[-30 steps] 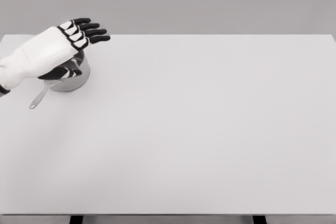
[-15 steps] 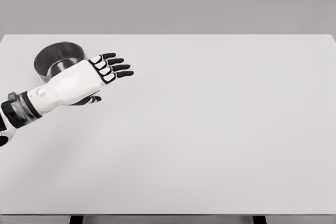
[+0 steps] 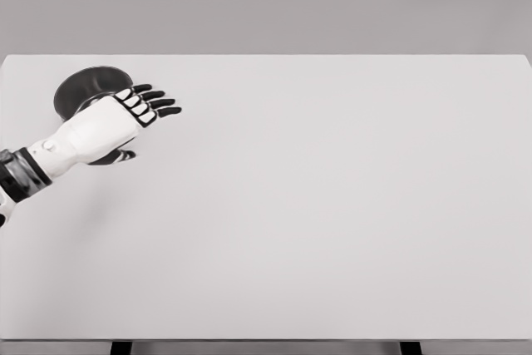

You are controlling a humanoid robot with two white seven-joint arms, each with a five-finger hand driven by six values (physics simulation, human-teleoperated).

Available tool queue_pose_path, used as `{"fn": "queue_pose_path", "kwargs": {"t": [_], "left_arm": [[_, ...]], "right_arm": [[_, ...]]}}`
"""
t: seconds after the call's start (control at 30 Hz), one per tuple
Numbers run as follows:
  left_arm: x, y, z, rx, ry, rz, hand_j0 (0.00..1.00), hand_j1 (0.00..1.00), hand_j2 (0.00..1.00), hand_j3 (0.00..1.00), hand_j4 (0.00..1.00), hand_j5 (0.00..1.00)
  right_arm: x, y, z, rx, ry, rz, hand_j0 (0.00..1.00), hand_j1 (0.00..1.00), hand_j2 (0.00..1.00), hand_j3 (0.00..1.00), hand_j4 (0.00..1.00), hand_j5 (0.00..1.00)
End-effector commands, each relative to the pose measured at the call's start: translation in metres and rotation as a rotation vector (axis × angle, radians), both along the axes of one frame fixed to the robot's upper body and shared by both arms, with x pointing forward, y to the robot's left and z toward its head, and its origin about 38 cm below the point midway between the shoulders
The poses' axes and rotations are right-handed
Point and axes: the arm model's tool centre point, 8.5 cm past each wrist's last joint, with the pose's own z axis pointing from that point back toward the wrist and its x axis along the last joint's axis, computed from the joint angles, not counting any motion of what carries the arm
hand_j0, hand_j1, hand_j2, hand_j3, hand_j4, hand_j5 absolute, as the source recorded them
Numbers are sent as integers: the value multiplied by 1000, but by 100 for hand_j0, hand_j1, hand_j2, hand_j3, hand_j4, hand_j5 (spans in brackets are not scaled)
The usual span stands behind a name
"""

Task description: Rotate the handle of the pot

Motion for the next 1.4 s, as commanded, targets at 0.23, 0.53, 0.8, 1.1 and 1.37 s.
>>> {"fn": "queue_pose_path", "kwargs": {"t": [0.23, 0.53, 0.8, 1.1, 1.37], "left_arm": [[7, 31, -9, -15, 27, 94, 100, 100, 100, 100, 100, 100], [2, 54, -2, -16, -1, 150, 100, 100, 100, 100, 100, 100], [4, 73, 0, 6, 1, 192, 100, 100, 100, 100, 100, 100], [4, 89, -3, 29, 20, 226, 100, 100, 100, 100, 100, 100], [5, 117, 5, 44, 6, 299, 100, 100, 100, 100, 100, 100]], "right_arm": [[0, 0, 0, 0, 0, 0, 100, 100, 100, 100, 100, 100], [0, 0, 0, 0, 0, 0, 100, 100, 100, 100, 100, 100], [0, 0, 0, 0, 0, 0, 100, 100, 100, 100, 100, 100], [0, 0, 0, 0, 0, 0, 100, 100, 100, 100, 100, 100], [0, 0, 0, 0, 0, 0, 100, 100, 100, 100, 100, 100]]}}
